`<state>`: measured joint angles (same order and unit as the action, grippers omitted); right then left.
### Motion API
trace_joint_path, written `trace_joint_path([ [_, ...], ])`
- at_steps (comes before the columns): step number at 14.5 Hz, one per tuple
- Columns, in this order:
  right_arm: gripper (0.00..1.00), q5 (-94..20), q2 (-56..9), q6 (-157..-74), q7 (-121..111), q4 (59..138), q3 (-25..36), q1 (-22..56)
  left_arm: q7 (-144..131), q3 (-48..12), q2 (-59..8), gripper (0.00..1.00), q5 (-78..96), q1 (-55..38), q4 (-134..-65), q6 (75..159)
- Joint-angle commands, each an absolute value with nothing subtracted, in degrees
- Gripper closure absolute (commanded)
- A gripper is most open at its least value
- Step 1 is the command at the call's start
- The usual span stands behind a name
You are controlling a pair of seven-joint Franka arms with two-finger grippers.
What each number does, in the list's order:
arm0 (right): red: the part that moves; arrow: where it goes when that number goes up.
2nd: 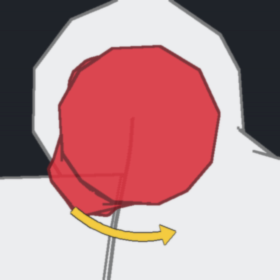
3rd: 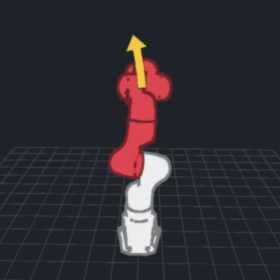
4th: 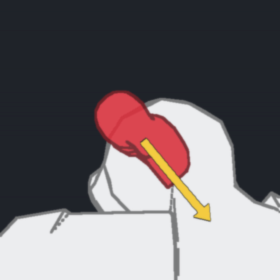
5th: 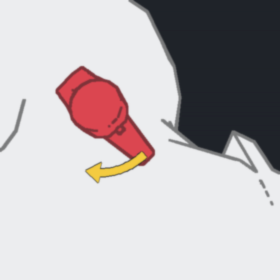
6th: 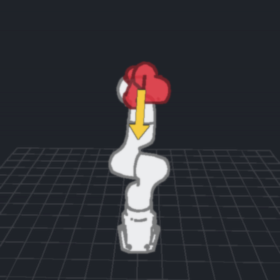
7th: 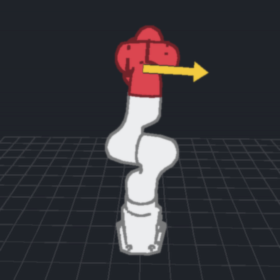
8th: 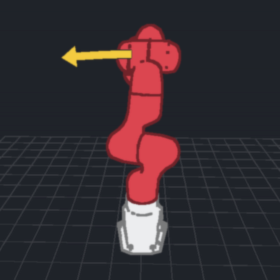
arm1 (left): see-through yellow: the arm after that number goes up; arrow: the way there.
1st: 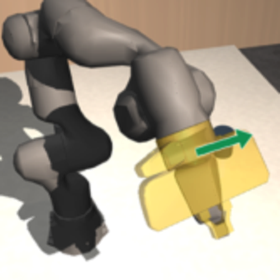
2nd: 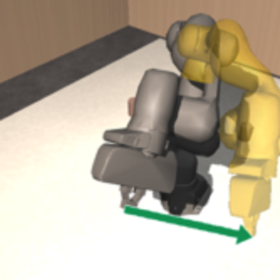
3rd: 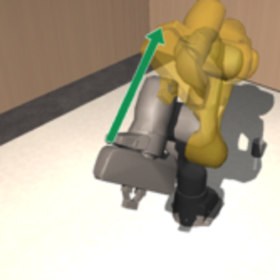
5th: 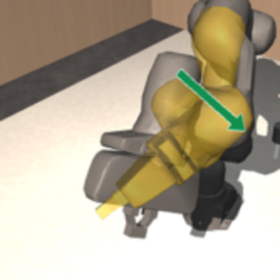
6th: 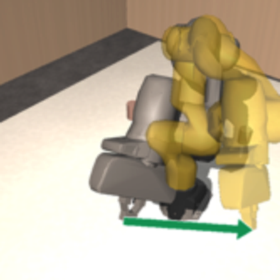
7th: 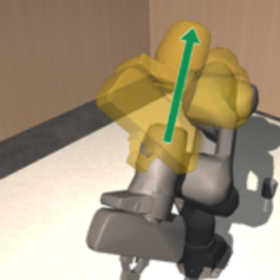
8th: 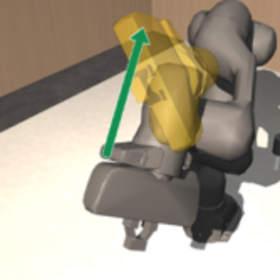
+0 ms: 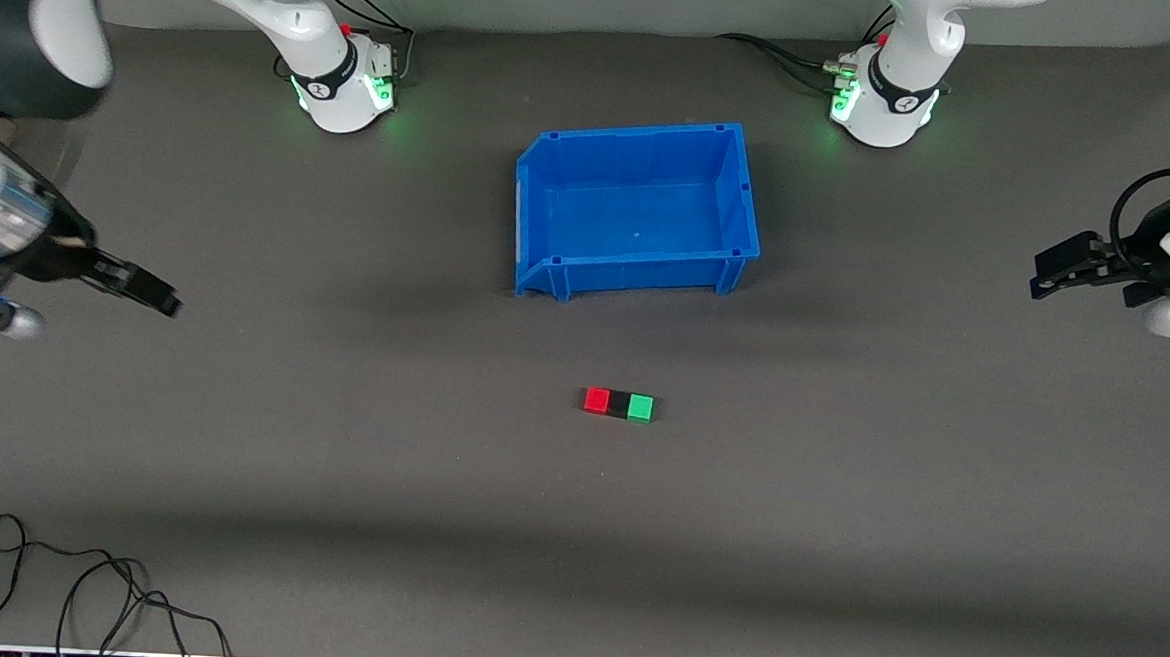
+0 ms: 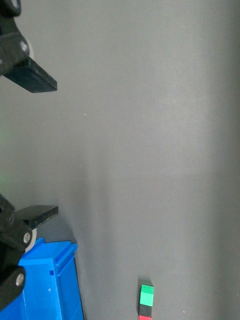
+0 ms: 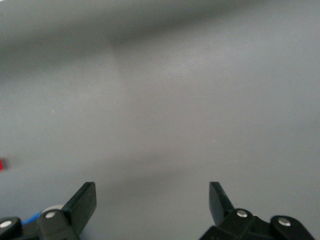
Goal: Attach green and red cubes to black cube
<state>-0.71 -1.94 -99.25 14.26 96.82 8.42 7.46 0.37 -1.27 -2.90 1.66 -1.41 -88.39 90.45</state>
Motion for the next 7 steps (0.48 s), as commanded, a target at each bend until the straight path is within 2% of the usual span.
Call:
trace_joint_path([
  [1, 0.00, -1.06, -2.11, -95.01, 6.78, 92.90, 8.26, 6.42, 1.76, -1.49, -1.06, 0.00, 0.62, -1.49, -90.88, 92.55],
  [4, 0.00, -1.05, -2.37, -91.76, 6.15, 91.49, 8.17, 6.50, 1.76, -1.49, -1.14, 0.00, 0.62, -1.49, -89.74, 91.76],
  [7, 0.00, -1.14, -2.29, -92.02, 5.20, 91.49, 7.82, 6.68, 1.76, -1.49, -1.14, 0.00, 0.62, -1.50, -89.30, 90.80],
])
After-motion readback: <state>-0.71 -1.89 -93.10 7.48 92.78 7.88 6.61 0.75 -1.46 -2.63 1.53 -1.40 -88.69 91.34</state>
